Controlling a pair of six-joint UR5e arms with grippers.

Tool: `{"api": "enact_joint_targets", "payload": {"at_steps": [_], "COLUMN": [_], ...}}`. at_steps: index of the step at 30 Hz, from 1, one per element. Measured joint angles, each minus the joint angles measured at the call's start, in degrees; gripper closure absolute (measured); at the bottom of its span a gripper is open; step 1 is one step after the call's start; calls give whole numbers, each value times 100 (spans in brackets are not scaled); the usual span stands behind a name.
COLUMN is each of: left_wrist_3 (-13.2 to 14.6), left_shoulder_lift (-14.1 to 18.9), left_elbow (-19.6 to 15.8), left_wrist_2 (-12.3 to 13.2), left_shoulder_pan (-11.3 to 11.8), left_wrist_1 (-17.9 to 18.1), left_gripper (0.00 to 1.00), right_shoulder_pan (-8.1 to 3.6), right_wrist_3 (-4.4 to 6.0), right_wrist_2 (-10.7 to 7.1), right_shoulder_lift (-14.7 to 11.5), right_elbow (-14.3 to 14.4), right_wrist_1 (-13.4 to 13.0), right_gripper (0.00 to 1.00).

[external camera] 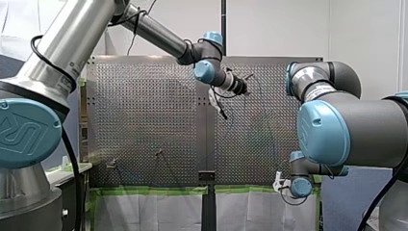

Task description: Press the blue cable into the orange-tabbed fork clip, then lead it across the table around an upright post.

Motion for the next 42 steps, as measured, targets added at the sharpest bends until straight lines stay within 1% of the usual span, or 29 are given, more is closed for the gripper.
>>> {"api": "enact_joint_targets", "payload": {"at_steps": [3, 7, 14, 17, 27, 34, 38, 42], "left_wrist_3": [-116, -163, -191, -211, -218, -212, -176, -124], "left_shoulder_lift": [-136, -247, -275, -275, -281, -293, -422, -618], "left_elbow": [146, 335, 660, 801, 1295, 1588, 1776, 1984], "left_wrist_2": [-22, -110, -158, -257, -736, -1033, -1230, -1441], "left_shoulder_pan": [27, 49, 74, 54, -30, -108, -189, -352], "left_wrist_1": [152, 318, 351, 258, -216, -320, -401, -580], "left_gripper": [0, 0, 0, 0, 0, 0, 0, 0], "right_shoulder_pan": [0, 0, 2, 0, 0, -13, -17, -27], "right_wrist_3": [0, 0, 1, 5, 11, 76, 96, 108], "right_wrist_2": [-16, -28, -44, -54, -87, -100, -101, -101], "right_shoulder_lift": [0, 0, 0, 0, 0, 0, 0, 0], "right_elbow": [-1, -1, 0, -1, -1, -1, -1, -1], "right_wrist_1": [0, 0, -11, -16, -15, -18, -24, -12], "right_gripper": [100, 100, 100, 100, 100, 100, 100, 100]}}
